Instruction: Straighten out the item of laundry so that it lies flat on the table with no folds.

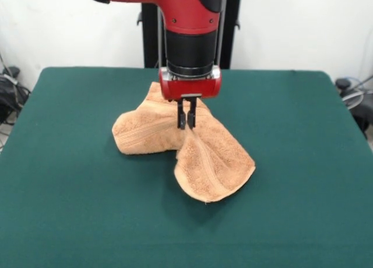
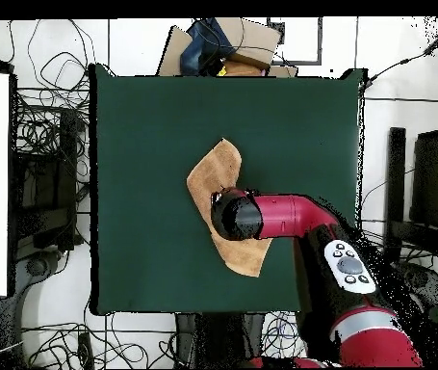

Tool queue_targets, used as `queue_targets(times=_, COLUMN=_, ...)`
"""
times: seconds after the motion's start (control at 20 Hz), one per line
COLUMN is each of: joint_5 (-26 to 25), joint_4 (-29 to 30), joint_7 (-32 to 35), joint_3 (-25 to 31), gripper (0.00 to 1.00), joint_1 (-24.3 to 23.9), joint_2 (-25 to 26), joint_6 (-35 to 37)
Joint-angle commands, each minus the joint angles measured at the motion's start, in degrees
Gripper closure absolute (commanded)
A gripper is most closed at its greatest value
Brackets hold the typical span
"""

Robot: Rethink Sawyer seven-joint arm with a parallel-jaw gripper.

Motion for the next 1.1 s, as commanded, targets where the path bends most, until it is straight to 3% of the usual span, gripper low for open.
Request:
queue_targets(times=0.05, joint_5=0.3, joint_4=0.7, joint_7=4.0, joint_3=1.1, gripper=1.0, joint_1=-1.6, joint_2=3.0, joint_6=0.8)
queue_targets(times=0.25, joint_5=-0.5, joint_4=-2.8, joint_7=6.1, joint_3=-2.2, gripper=1.0, joint_1=1.7, joint_2=4.9, joint_6=1.5)
queue_targets(times=0.5, joint_5=0.4, joint_4=-4.2, joint_7=5.0, joint_3=-1.9, gripper=1.0, joint_1=1.9, joint_2=4.8, joint_6=4.0)
queue_targets(times=1.1, joint_5=5.8, joint_4=-2.2, joint_7=2.3, joint_3=1.7, gripper=1.0, joint_1=0.5, joint_2=-5.6, joint_6=12.7)
